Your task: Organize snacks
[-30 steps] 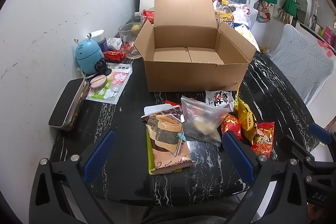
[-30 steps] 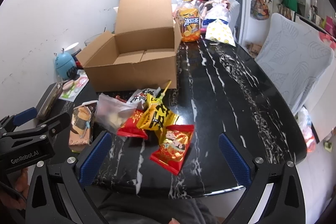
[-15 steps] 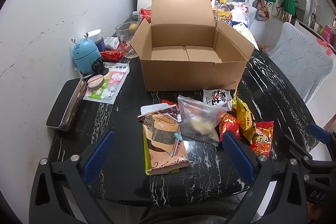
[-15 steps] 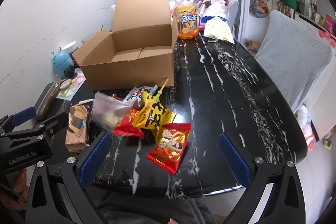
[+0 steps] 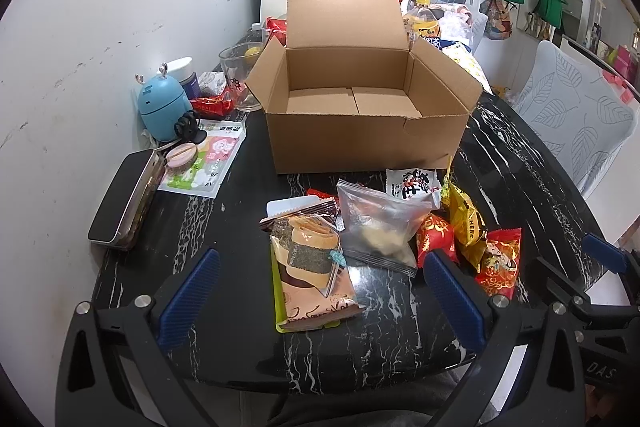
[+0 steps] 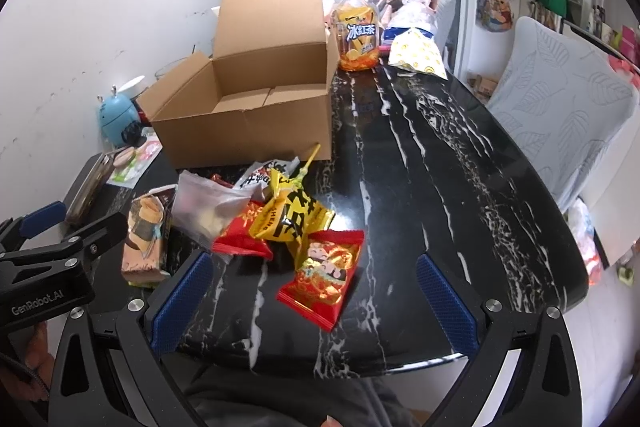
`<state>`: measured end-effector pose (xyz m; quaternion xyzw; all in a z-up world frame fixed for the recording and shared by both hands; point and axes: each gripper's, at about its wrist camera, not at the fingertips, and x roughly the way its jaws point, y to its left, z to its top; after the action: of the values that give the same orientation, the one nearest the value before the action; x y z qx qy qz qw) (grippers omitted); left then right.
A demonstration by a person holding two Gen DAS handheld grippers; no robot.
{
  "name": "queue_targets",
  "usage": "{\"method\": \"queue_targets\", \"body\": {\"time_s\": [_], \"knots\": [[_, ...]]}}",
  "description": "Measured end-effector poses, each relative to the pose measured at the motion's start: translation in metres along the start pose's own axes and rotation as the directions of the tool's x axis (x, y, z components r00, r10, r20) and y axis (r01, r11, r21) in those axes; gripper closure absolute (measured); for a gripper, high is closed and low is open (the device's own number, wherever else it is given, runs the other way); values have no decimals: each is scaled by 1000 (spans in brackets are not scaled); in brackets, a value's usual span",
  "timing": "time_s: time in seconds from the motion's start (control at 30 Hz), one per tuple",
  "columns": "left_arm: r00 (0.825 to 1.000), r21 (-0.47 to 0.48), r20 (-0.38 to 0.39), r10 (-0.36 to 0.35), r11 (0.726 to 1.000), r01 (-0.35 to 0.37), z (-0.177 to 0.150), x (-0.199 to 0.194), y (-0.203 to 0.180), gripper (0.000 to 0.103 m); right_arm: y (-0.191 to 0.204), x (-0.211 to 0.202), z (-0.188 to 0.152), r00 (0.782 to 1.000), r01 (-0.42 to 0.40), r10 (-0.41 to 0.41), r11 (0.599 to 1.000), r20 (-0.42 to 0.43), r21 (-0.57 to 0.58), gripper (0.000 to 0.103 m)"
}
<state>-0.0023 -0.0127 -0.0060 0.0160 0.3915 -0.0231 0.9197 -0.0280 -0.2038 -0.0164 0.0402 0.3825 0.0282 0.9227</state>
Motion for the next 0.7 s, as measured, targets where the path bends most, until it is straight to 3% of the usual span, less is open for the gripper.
{"method": "queue_targets", "body": {"time_s": [0.7], "knots": [[997,-10,-64,-49,999,49,-27,33,3,0,-1,32,-31,997,-57,58,998,-44,19,0]]}}
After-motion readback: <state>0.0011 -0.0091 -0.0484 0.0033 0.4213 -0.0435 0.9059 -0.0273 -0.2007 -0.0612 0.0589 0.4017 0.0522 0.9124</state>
